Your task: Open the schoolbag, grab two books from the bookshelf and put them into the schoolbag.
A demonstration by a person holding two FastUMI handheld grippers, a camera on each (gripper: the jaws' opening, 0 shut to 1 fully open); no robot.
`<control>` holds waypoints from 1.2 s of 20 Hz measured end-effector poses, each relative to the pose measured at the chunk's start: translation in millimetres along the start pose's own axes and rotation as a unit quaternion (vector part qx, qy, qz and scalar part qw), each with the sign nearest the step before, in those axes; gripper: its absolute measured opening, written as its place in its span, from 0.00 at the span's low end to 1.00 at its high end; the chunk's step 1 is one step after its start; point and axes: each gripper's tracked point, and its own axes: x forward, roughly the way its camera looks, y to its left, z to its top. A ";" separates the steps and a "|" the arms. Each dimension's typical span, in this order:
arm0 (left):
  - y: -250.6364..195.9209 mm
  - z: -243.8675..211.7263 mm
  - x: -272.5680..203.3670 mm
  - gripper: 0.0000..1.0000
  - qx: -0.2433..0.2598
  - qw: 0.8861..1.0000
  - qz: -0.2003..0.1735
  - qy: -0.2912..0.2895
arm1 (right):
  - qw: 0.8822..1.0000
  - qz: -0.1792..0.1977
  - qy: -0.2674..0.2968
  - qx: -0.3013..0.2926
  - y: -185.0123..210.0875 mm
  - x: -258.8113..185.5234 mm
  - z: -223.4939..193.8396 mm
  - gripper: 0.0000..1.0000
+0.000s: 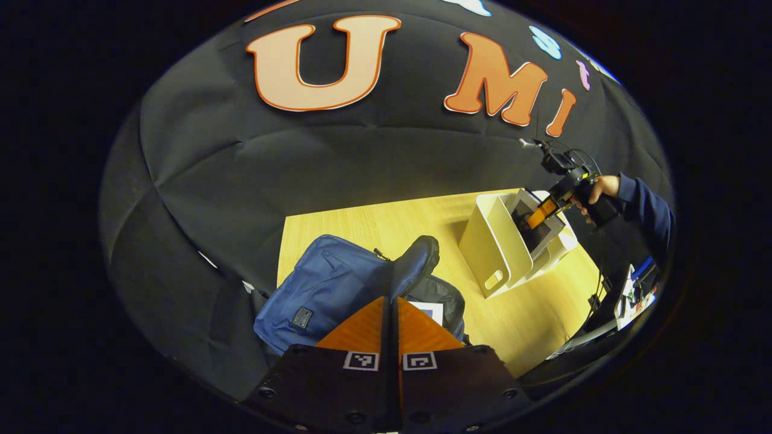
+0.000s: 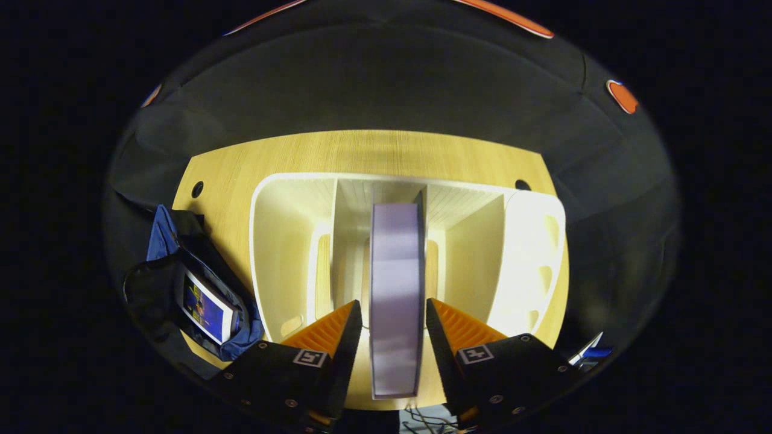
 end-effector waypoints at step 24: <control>-2.6 -3.0 -0.9 0.00 -0.022 0.999 -0.027 -0.002 | 0.988 0.093 -0.123 0.017 -7.8 -166.9 22.5 0.38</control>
